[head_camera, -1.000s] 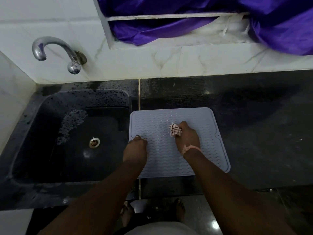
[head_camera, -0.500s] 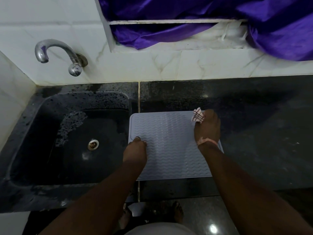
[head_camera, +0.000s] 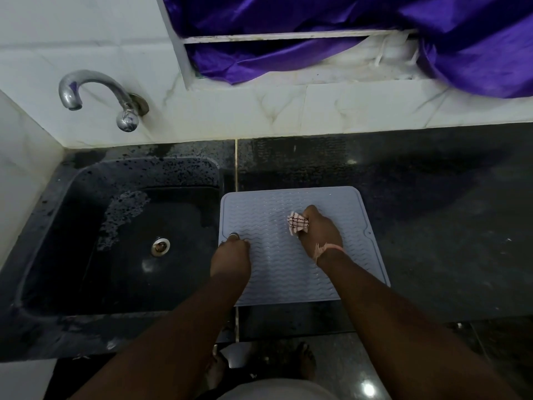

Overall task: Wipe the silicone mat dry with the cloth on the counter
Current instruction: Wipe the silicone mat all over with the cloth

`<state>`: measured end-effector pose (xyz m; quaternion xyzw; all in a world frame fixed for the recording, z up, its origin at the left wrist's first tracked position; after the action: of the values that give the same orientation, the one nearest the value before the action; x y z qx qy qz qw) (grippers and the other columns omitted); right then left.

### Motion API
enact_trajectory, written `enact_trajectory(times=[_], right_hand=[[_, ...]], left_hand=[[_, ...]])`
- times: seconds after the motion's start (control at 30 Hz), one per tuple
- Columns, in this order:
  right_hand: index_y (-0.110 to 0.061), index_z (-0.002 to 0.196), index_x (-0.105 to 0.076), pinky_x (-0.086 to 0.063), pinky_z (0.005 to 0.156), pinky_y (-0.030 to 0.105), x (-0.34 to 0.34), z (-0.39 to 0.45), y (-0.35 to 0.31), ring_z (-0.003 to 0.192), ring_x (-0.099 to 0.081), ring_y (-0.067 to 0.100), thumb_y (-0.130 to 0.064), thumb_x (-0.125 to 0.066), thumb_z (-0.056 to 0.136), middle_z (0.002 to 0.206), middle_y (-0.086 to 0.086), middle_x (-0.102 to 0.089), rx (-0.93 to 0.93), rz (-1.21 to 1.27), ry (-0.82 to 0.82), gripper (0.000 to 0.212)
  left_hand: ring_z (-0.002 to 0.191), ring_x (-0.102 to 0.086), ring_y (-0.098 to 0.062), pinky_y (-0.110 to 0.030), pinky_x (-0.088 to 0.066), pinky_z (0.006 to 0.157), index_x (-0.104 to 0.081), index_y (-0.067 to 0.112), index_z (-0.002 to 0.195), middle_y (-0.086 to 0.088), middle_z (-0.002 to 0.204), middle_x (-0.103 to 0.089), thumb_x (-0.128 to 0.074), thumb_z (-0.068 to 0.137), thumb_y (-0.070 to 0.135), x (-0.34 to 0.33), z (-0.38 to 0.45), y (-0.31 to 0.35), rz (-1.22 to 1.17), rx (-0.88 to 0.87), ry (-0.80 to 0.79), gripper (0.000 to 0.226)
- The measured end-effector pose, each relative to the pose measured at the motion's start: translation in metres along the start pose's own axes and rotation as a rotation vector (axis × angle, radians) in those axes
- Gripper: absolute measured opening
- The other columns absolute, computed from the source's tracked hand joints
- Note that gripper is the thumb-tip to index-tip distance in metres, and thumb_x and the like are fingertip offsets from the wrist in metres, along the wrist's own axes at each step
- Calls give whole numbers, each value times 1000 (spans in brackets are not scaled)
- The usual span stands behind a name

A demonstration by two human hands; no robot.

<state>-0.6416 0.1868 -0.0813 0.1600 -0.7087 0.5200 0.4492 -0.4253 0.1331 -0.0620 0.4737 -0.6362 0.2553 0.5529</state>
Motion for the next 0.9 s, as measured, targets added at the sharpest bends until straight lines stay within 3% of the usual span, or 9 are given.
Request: enact_trajectory(times=[0.3, 0.43, 0.7, 0.9], right_hand=[[-11, 115, -45, -54, 75, 38, -1, 9, -4, 89, -63, 28, -15, -62, 87, 98, 11, -65, -79, -90, -31, 32], [-8, 118, -46, -51, 71, 36, -9, 0, -6, 89, -62, 31, -9, -57, 90, 100, 15, -65, -19, -113, 22, 31], [-11, 118, -43, -54, 70, 38, 1, 8, -2, 84, -64, 29, -11, -58, 89, 94, 13, -66, 63, -177, -74, 32], [-10, 126, -42, -53, 76, 40, 8, 4, 7, 96, -60, 32, -10, -55, 91, 104, 15, -64, -12, -232, -10, 37]], left_hand=[[115, -59, -26, -37, -54, 94, -60, 17, 132, -6, 130, -52, -58, 95, 10, 1, -2, 0, 4, 12, -9, 38], [114, -60, -26, -37, -54, 93, -60, 16, 132, -7, 128, -53, -55, 95, 7, 1, -3, 1, -3, 14, 5, 38], [115, -59, -27, -37, -54, 94, -59, 17, 134, -6, 129, -53, -59, 94, 10, 0, -2, -1, -17, 21, -1, 40], [116, -58, -27, -39, -53, 96, -58, 16, 136, -7, 131, -53, -60, 94, 11, -2, -2, -1, -16, 18, -9, 42]])
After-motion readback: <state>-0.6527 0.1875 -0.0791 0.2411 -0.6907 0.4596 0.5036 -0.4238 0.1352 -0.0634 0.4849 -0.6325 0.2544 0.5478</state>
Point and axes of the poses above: each hand's wrist, its own z-axis towards the middle knuckle, its own x-axis out of the back of the hand, y = z × x, the point moved 3 cm from there along z, towards the middle knuckle
